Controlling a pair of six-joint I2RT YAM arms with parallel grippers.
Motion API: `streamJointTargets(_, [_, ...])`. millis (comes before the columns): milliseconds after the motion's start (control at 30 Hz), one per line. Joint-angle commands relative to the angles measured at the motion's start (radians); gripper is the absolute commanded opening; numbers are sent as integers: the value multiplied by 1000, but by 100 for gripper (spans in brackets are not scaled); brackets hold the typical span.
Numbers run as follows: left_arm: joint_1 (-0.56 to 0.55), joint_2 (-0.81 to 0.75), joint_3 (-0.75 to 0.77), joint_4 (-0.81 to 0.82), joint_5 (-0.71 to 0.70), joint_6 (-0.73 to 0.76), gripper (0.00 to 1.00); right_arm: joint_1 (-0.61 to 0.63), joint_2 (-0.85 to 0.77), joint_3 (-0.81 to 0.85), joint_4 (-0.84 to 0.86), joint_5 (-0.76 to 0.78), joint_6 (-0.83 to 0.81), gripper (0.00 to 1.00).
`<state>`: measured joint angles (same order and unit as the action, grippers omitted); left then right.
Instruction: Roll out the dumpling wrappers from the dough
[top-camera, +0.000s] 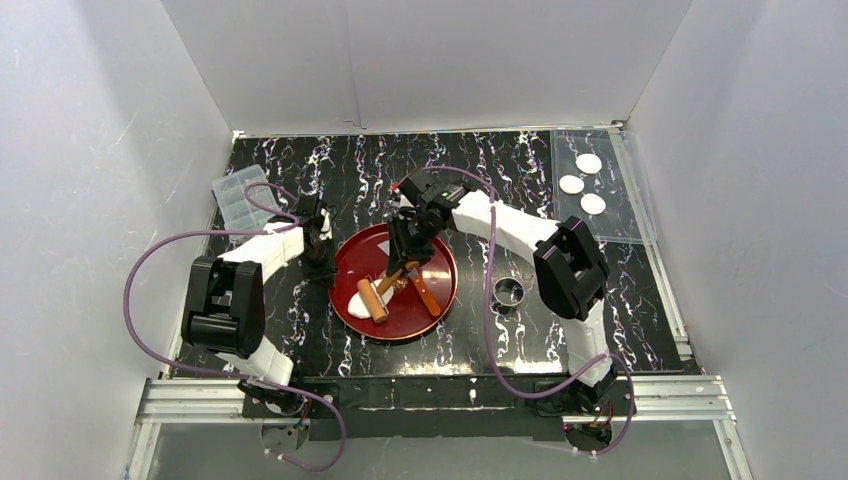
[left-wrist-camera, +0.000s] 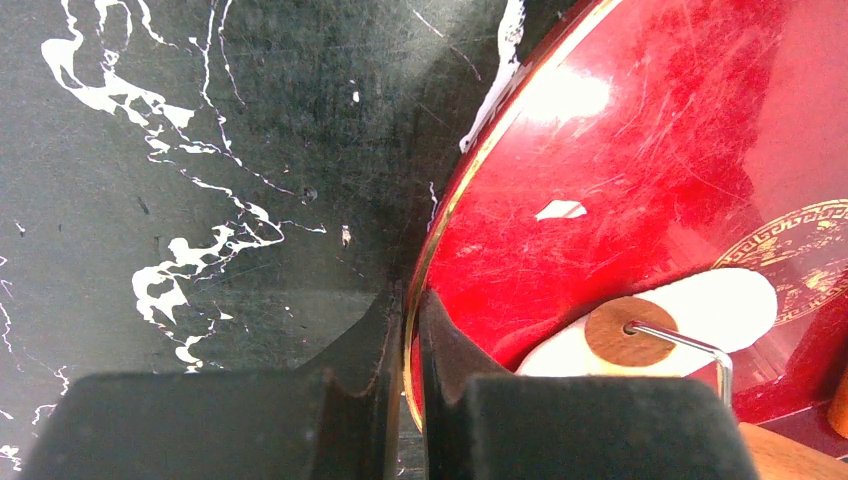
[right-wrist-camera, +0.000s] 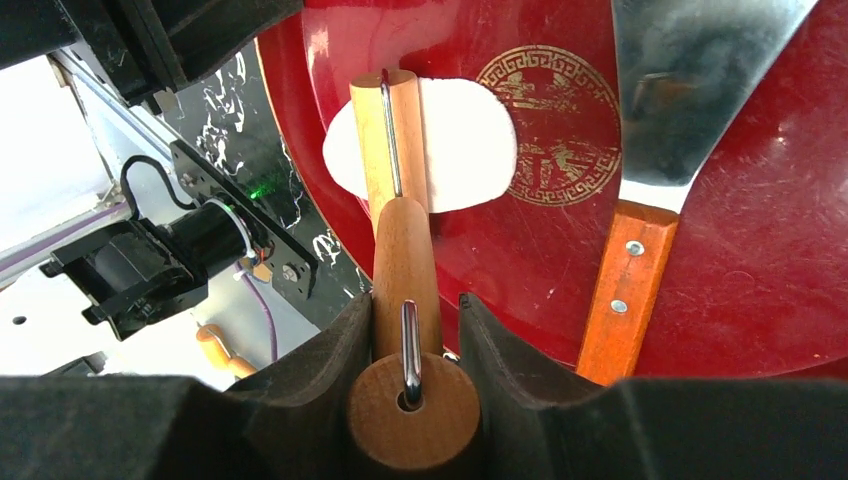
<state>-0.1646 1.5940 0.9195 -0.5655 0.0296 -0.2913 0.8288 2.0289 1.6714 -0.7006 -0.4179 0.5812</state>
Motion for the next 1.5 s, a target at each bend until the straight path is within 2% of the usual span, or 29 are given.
streamJointTargets(0, [7, -15, -4, -10, -72, 1, 0, 26, 76, 6, -87, 150, -37, 1])
streamJointTargets(267, [7, -40, -4, -13, -70, -2, 0, 63, 162, 226, -145, 79, -40, 1])
streamJointTargets(500, [7, -58, -12, -6, -66, -2, 0, 7, 84, 79, -125, 159, -61, 1])
streamJointTargets(633, [7, -61, -8, -9, -69, -2, 0, -17, 41, 43, -179, 326, -127, 1])
streamJointTargets(833, [8, -69, -13, -5, -71, 1, 0, -53, 61, 34, -223, 382, -151, 1])
streamJointTargets(967, [9, -68, -15, -6, -72, 3, 0, -17, 73, 69, -184, 315, -133, 1])
streamJointTargets(1167, [9, -62, -16, -5, -83, 9, 0, 78, 169, 272, -226, 241, -101, 1])
streamJointTargets(1333, [8, -46, -20, -1, -86, 14, 0, 101, 185, 292, -187, 177, -79, 1])
streamJointTargets(1467, [8, -21, -7, -12, -81, 8, 0, 78, 173, 266, -234, 232, -108, 1])
